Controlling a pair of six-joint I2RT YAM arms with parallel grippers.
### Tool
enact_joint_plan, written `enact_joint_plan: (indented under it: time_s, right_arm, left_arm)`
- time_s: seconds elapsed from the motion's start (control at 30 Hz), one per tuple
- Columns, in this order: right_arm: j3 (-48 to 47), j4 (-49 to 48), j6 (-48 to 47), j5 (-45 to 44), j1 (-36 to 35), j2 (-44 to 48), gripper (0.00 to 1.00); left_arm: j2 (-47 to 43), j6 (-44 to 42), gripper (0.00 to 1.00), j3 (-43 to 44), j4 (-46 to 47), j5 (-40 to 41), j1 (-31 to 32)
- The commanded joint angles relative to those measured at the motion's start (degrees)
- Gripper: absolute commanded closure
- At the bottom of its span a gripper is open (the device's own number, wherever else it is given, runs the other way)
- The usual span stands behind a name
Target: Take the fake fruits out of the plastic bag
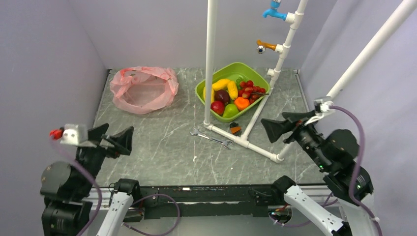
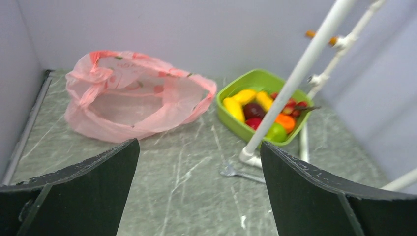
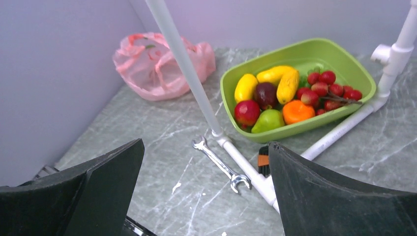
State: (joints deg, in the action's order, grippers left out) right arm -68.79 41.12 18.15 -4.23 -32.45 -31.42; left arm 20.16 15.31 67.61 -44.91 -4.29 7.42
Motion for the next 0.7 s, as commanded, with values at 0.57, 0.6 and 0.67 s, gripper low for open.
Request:
enact_joint_plan:
  time_s: [0.57,0.6,0.67]
  right_arm:
    - [-6.53,4.28,2.05,-13.59,-0.14,10.13,0.00]
    - [-7.80,6.51,3.31,-15.37,-0.16,8.84,0.00]
    - [-9.98,8.98,2.79,-16.54,0.01,7.24,0.00]
  left_arm:
    - [-4.63,7.99,0.01,9.24,0.79,-1.31,0.07]
    - [-4.54,8.29,0.01,9.24,0.59,-1.06,0.07]
    - [-4.14,8.91,0.01,8.99,0.94,-1.76,0.06]
